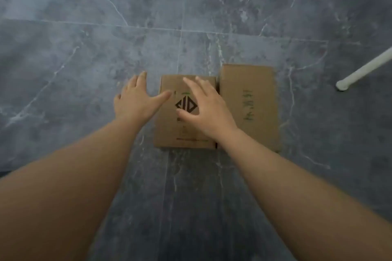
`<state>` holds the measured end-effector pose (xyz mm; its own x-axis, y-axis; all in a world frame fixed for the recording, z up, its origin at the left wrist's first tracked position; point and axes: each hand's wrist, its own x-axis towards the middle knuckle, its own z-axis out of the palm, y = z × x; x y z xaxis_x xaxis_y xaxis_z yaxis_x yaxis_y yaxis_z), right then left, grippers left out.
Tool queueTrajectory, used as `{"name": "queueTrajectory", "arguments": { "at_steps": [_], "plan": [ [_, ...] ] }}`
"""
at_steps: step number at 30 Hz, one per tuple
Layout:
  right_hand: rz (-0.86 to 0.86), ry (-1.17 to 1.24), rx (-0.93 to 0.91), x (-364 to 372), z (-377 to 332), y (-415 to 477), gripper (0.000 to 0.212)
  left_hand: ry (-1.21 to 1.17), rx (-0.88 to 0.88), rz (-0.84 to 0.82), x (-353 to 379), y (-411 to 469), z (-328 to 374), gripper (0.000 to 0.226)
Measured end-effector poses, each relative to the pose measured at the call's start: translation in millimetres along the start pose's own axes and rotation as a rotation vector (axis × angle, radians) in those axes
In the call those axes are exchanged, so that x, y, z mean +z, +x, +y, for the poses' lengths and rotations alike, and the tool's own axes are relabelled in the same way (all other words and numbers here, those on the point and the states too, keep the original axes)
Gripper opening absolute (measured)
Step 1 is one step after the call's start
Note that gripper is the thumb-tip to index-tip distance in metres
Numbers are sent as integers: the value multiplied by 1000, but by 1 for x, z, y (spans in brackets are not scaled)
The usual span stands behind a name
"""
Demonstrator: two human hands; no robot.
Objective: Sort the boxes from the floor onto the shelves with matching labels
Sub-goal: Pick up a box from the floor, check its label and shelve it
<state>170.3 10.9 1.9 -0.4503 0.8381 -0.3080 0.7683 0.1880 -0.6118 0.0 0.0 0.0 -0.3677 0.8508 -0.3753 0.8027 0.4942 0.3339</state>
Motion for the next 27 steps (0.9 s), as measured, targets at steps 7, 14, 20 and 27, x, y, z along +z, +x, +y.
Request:
{"name": "queueTrajectory", "arguments": {
  "at_steps": [7,14,20,27],
  "plan": [
    [275,20,14,50,44,37,86,-541,-51,-12,79,29,-17,84],
    [274,575,302,51,66,31,103,-860,-194,-120,83,28,-16,64],
    [142,887,462,54,68,35,61,-936,-214,-182,81,28,-15,68],
    [347,671,359,50,51,31,91,-967,-140,-144,71,20,-7,60]
  ]
}}
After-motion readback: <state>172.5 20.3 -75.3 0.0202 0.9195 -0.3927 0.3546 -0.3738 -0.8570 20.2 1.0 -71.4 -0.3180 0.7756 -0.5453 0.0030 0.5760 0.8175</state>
